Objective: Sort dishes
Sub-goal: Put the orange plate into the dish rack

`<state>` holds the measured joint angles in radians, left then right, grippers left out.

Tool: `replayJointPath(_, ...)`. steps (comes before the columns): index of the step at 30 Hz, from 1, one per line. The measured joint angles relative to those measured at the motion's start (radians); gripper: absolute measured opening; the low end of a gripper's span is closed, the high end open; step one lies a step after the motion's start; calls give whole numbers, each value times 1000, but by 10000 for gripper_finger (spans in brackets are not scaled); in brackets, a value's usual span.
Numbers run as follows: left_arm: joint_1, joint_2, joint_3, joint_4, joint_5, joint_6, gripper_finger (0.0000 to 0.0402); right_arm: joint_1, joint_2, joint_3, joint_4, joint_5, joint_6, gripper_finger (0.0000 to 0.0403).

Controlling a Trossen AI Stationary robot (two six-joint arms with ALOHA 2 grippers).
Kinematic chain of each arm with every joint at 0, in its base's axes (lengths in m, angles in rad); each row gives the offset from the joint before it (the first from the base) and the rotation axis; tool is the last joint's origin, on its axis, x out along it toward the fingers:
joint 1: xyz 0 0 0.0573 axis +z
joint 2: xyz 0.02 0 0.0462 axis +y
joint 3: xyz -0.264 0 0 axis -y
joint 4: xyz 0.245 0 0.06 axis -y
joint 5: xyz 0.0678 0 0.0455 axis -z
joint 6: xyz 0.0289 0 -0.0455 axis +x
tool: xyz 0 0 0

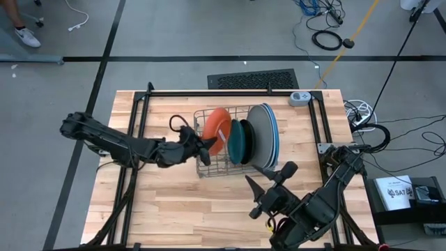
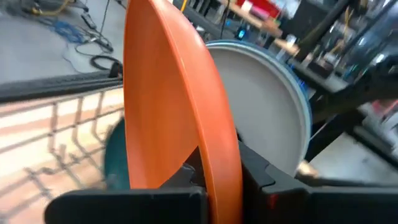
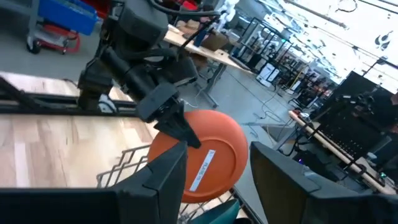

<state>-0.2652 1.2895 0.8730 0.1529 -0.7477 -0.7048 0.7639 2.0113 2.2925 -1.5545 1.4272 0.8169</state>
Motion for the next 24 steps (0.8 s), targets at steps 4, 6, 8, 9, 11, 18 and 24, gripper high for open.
replayJointPath(4,4,58,0,72,-37,-129,30,13,0,0,-4,-16,-50,169)
replayJointPath(6,4,88,0,90,-73,-187,30,26,0,0,-5,-16,-69,169)
replayJointPath(8,4,114,0,94,-104,-239,30,43,0,0,-12,-16,-71,169)
replayJointPath(9,4,127,0,93,-120,-266,31,54,0,0,-14,-14,-71,169)
replayJointPath(11,3,147,0,91,-140,-314,31,74,0,0,-14,-12,-77,169)
replayJointPath(18,-22,165,0,61,-206,-412,31,138,0,0,-15,36,-68,169)
replayJointPath(24,-46,164,0,48,-234,-442,31,165,0,0,-16,41,-45,169)
